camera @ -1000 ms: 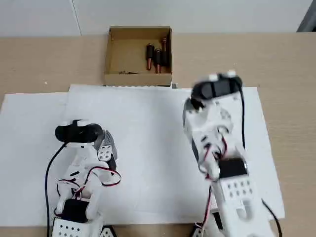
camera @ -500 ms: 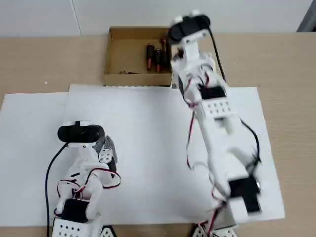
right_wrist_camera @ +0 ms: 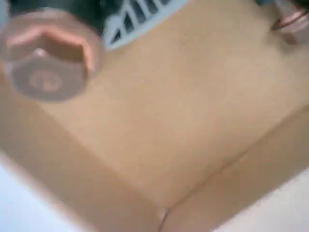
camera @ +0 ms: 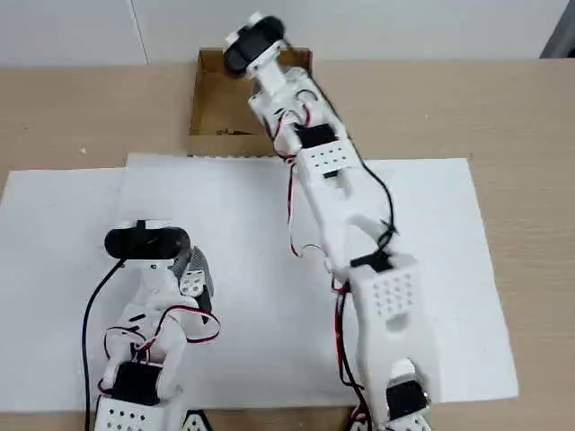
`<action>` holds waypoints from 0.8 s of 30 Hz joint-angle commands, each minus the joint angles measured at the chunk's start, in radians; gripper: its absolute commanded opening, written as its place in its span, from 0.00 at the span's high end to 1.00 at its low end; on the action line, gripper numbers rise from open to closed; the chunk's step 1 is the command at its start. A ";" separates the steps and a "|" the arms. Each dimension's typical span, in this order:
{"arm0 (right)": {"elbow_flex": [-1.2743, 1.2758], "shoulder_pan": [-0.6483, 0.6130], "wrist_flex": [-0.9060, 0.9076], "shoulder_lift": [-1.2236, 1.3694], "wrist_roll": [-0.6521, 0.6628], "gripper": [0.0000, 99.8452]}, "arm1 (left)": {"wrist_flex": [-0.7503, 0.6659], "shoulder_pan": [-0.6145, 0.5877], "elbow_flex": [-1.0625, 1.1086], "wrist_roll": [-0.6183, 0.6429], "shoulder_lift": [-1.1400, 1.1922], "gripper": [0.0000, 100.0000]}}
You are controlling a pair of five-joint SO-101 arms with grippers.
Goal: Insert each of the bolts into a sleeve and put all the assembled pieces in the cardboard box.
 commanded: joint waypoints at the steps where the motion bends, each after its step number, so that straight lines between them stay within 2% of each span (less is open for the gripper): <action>1: -0.178 -0.013 -0.025 0.067 0.046 1.00 | 0.008 0.002 -0.002 -0.006 -0.012 0.99; 7: -0.278 -0.021 -0.012 0.168 0.048 0.98 | 0.008 0.002 -0.002 -0.006 -0.012 0.99; 13: -0.298 -0.025 0.039 0.179 0.048 0.82 | 0.008 0.002 -0.002 -0.006 -0.012 0.99; 21: -0.379 -0.019 0.085 0.171 0.048 0.82 | 0.008 0.002 -0.002 -0.006 -0.012 0.99; 24: -0.471 -0.022 0.162 0.174 0.048 0.88 | 0.008 0.002 -0.002 -0.006 -0.012 0.99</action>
